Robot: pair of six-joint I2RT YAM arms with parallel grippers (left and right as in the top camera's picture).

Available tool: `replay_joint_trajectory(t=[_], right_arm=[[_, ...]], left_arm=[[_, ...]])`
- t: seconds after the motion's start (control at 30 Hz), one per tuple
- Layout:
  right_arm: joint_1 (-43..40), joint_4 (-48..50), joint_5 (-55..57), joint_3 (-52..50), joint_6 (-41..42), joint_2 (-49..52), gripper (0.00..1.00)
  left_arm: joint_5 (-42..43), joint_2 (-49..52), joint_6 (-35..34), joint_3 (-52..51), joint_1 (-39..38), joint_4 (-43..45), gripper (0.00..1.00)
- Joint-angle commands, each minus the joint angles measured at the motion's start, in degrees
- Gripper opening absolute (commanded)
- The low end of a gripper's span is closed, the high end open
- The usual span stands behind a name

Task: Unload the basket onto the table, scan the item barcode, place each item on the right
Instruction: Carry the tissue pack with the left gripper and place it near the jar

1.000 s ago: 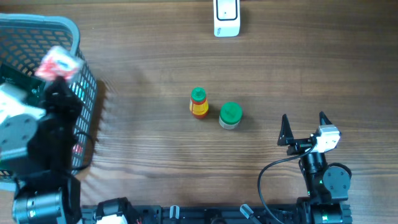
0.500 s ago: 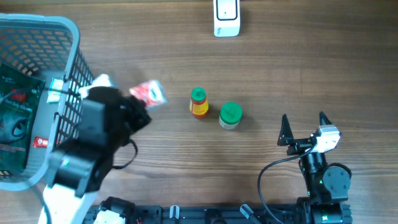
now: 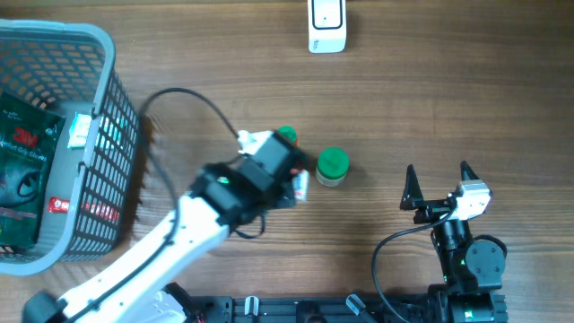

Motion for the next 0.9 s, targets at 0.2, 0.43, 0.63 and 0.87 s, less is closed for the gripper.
replay_joint_trajectory(t=[0.2,0.43,0.63,0.87], right_arm=[[0.22,0.13,-0.46,-0.07,-0.70,-0.46,1.00],[0.24,0.13,-0.46,-0.07,-0.70,-0.46,0.99],[0.24,0.13,-0.46,-0.07,-0.70,-0.46,1.00],[0.24,0.13,-0.46,-0.07,-0.72,-0.46,1.00]], left_arm=[[-10.93,9.27,-4.83,-5.95,-8.76,10.82,0.04],[-13.99,16.92,-4.83,-5.95,-8.76,16.65,0.04],[-13.79,21.35,-4.81,-5.95,-8.83,17.66,0.04],[-13.94,21.90,-4.61,-5.95,-8.81,17.75,0.04]])
